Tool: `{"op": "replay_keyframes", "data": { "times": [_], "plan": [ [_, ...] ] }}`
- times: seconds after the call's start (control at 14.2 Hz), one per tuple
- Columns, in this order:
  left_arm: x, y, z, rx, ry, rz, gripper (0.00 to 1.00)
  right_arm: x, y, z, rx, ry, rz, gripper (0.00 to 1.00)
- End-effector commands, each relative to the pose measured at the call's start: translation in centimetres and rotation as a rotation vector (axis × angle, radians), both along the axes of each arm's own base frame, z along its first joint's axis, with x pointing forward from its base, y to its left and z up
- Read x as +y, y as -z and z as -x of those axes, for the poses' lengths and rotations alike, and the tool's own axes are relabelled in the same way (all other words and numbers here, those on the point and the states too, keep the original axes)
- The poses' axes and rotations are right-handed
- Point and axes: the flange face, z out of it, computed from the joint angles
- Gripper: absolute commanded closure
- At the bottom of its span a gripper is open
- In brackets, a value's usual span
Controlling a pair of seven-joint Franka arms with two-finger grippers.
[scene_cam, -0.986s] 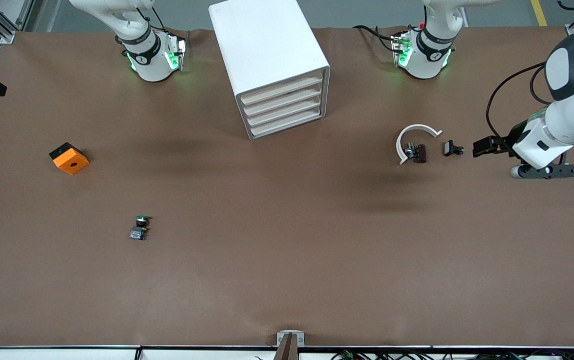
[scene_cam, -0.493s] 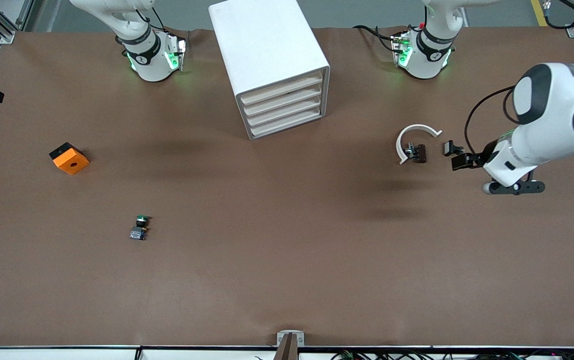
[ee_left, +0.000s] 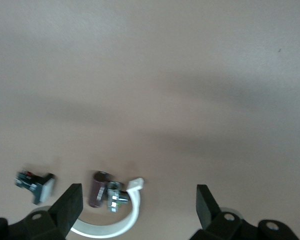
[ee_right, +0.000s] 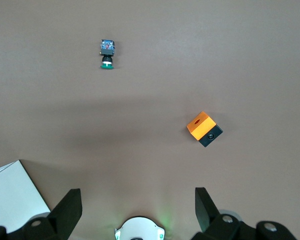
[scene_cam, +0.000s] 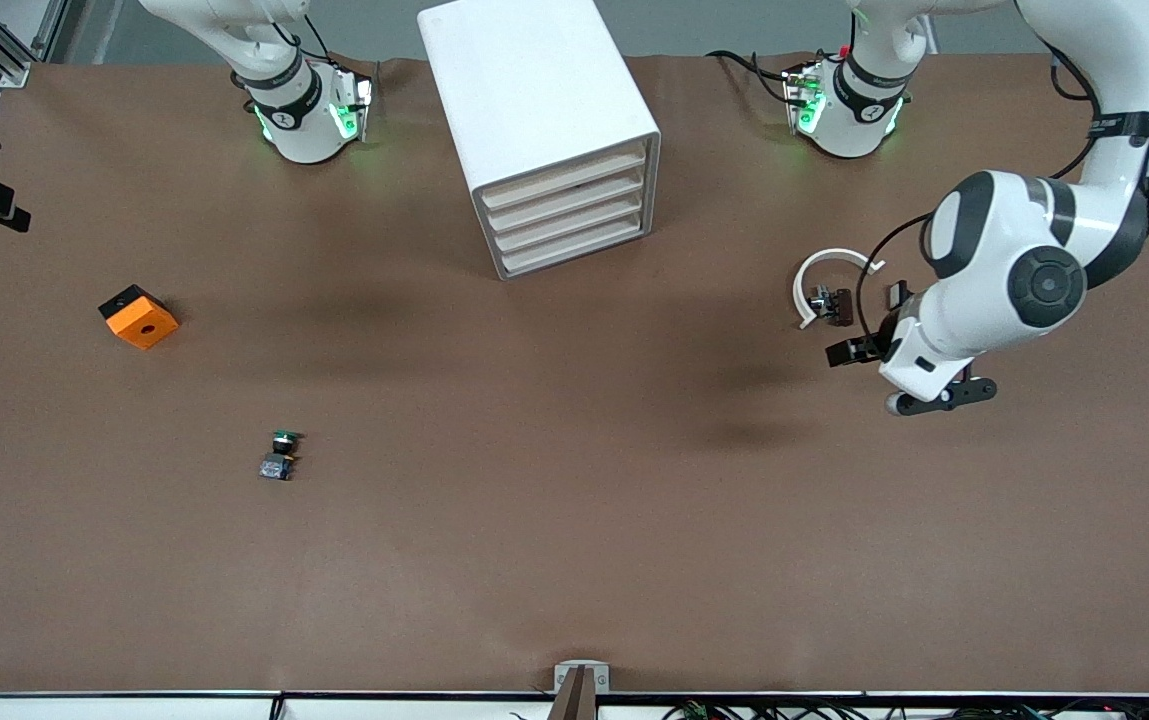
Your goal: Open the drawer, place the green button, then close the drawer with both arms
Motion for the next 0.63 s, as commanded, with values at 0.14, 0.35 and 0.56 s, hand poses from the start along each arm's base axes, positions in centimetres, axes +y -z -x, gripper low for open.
{"op": "replay_keyframes", "data": {
  "times": [0.14, 0.35, 0.56],
  "plan": [
    [-6.1, 0.4, -1.5, 0.045, -0.220, -0.051, 0.00, -0.5, 1.9, -1.6, 0.039, -0.026, -0.001, 0.00],
    [-9.1, -0.3, -2.8, 0.114, -0.348, -0.093, 0.00, -0.6, 2.7, -2.0, 0.045, -0.041, 0.000, 0.00],
    [-12.0, -0.4, -3.3, 0.162, -0.464, -0.124, 0.00, -1.2, 7.1, -4.1, 0.121, -0.036, -0.004, 0.00]
  ]
}}
